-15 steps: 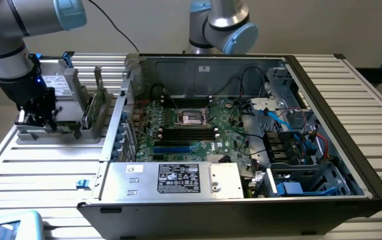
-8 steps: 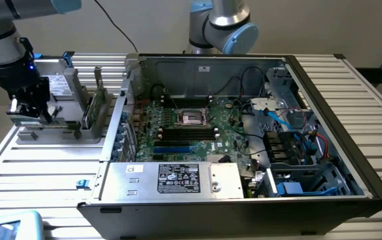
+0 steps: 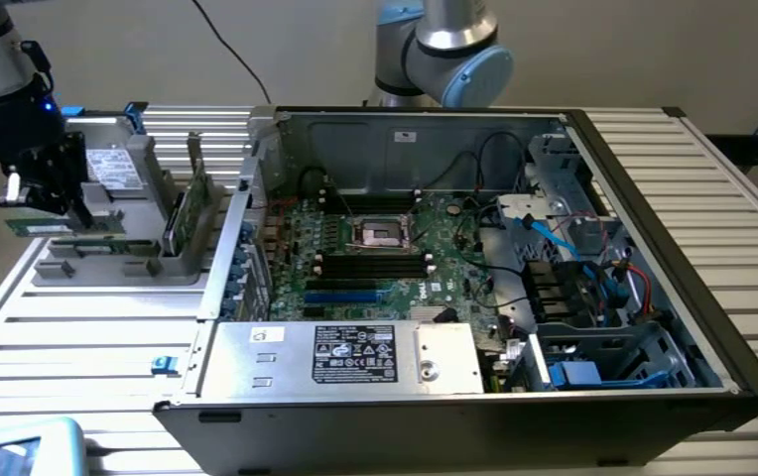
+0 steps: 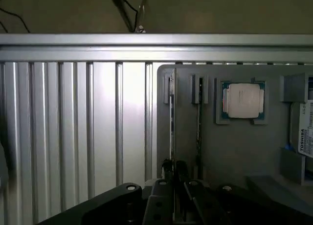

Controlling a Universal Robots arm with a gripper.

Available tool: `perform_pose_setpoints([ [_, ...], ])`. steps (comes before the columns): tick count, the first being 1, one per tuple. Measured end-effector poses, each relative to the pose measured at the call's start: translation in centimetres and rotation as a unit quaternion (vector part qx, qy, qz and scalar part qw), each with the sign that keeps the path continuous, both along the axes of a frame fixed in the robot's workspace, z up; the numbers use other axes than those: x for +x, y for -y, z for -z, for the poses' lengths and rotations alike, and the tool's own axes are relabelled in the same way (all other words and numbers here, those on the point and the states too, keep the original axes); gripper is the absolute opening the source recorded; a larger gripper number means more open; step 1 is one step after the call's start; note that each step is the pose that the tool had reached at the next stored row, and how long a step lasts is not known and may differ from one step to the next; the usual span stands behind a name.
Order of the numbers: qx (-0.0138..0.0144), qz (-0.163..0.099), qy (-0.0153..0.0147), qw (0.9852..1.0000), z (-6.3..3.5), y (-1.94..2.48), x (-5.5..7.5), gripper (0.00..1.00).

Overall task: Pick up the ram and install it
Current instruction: 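Pick up the ram and move it above insertion slot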

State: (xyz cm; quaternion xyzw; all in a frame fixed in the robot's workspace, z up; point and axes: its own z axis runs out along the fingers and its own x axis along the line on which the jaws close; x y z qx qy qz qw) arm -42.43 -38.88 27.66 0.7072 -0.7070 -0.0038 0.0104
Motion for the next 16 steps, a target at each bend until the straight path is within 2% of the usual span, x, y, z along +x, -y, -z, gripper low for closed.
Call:
perform_pose_setpoints([
  [3,0.0008,-0.001,0.0003,1.0,-0.98,0.01,0.0,0.15],
  [6,0.0035,-0.001,0.0004,1.0,-1.78,0.04,0.0,0.15],
  [16,0.0192,-0.001,0.0008,0.9998,-3.83,0.26,0.2,0.15],
])
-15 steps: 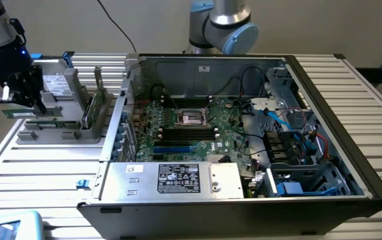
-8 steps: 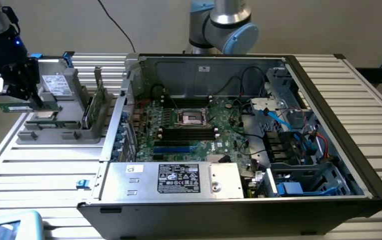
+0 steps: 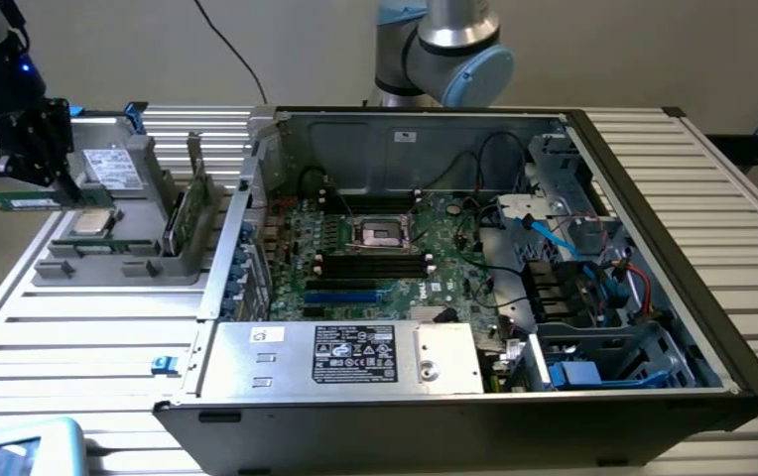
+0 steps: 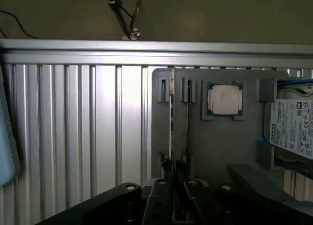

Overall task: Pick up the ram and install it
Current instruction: 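Pick up the ram and move it above insertion slot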

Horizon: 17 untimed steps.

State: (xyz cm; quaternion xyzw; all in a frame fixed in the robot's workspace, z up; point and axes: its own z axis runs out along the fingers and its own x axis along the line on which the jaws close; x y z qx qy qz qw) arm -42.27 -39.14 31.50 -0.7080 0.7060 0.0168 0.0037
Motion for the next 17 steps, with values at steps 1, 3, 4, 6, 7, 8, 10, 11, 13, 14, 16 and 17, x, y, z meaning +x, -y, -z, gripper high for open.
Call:
perform_pose_setpoints([
  [1,0.0014,0.0,0.0001,1.0,-0.3,0.05,0.2,0.15],
  [3,0.0034,0.0,0.0,1.0,-1.03,0.17,0.6,0.15],
  [4,0.0044,0.0,0.0001,1.0,-1.41,0.24,0.9,0.15],
  [6,0.007,-0.001,0.0,1.0,-2.17,0.44,1.5,0.15],
  [7,0.0085,-0.001,0.0001,1.0,-2.55,0.55,1.8,0.15],
  [8,0.0101,-0.001,0.0001,0.9999,-2.95,0.66,2.1,0.15],
  [10,0.0132,-0.001,0.0,0.9999,-3.69,0.87,2.6,0.15],
  [11,0.015,-0.001,0.0001,0.9999,-4.03,0.94,3.0,0.15],
  [13,0.0189,-0.001,0.0001,0.9998,-4.66,1.04,3.6,0.15],
  [14,0.0208,-0.002,0.0002,0.9998,-4.96,1.06,4.0,0.15],
  [16,0.0228,-0.002,0.0001,0.9997,-5.4,1.08,4.8,0.15],
  [17,0.0233,-0.002,0.0001,0.9997,-5.57,1.08,5.2,0.15],
])
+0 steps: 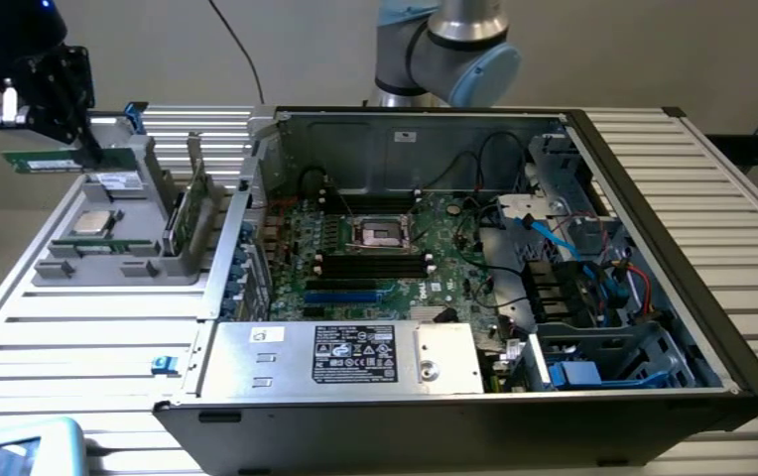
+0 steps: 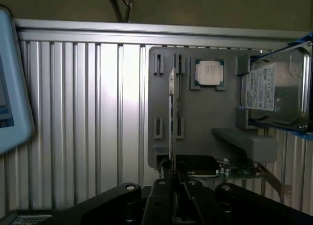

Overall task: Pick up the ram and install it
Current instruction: 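Pick up the ram and move it above insertion slot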

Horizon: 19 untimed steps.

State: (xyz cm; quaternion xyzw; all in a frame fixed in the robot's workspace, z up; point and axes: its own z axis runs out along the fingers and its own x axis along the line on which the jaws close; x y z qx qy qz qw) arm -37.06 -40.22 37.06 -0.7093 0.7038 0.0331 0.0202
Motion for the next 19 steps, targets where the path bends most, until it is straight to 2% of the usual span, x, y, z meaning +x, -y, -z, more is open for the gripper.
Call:
perform_pose_setpoints([
  [5,0.0003,-0.001,-0.0008,1.0,-0.44,0.01,2.2,0.15],
  [10,0.0002,-0.002,-0.0042,1.0,-0.55,0.01,4.1,0.15],
  [13,0.0003,-0.002,-0.0049,1.0,-0.71,0.01,5.4,0.15],
  [14,0.0009,-0.002,-0.0049,1.0,-1.0,0.01,5.7,0.15],
  [16,0.004,-0.003,-0.0049,1.0,-1.89,0.09,6.2,0.15],
  [19,0.0044,-0.003,-0.0054,1.0,-3.09,0.2,7.3,0.15],
])
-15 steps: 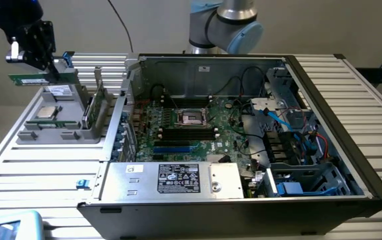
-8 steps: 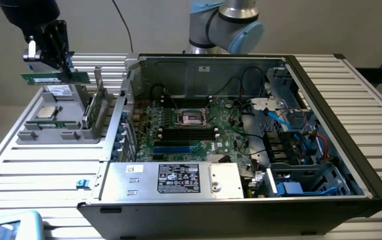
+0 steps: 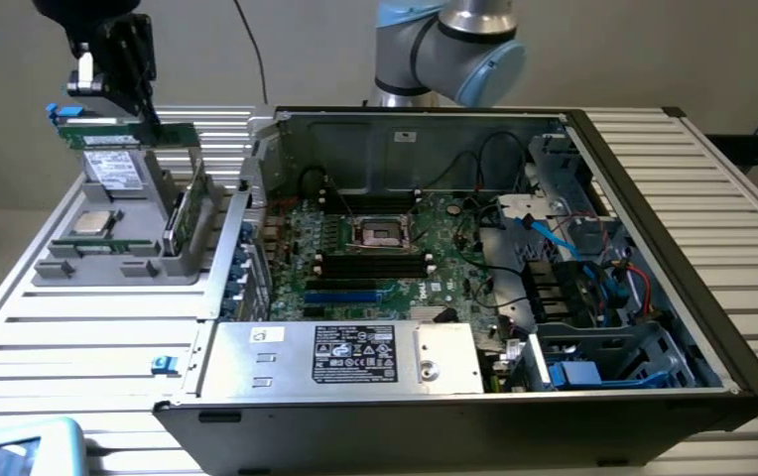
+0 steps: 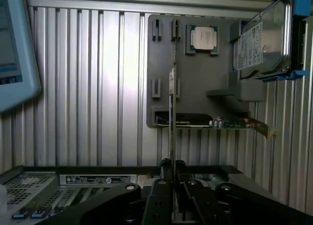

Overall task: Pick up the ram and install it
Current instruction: 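Pick up the ram and move it above insertion slot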

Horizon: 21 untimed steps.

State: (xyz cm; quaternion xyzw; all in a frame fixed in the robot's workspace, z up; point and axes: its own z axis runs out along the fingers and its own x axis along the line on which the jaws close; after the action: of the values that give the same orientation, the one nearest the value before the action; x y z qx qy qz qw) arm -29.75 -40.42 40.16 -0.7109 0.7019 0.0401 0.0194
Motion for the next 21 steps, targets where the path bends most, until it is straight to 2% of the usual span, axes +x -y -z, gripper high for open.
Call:
perform_pose_setpoints([
  [4,0.0,0.0,-0.0014,1.0,-0.8,0.08,1.7,0.15],
  [21,0.0,0.0,-0.0026,1.0,-0.86,0.09,9.5,0.15],
])
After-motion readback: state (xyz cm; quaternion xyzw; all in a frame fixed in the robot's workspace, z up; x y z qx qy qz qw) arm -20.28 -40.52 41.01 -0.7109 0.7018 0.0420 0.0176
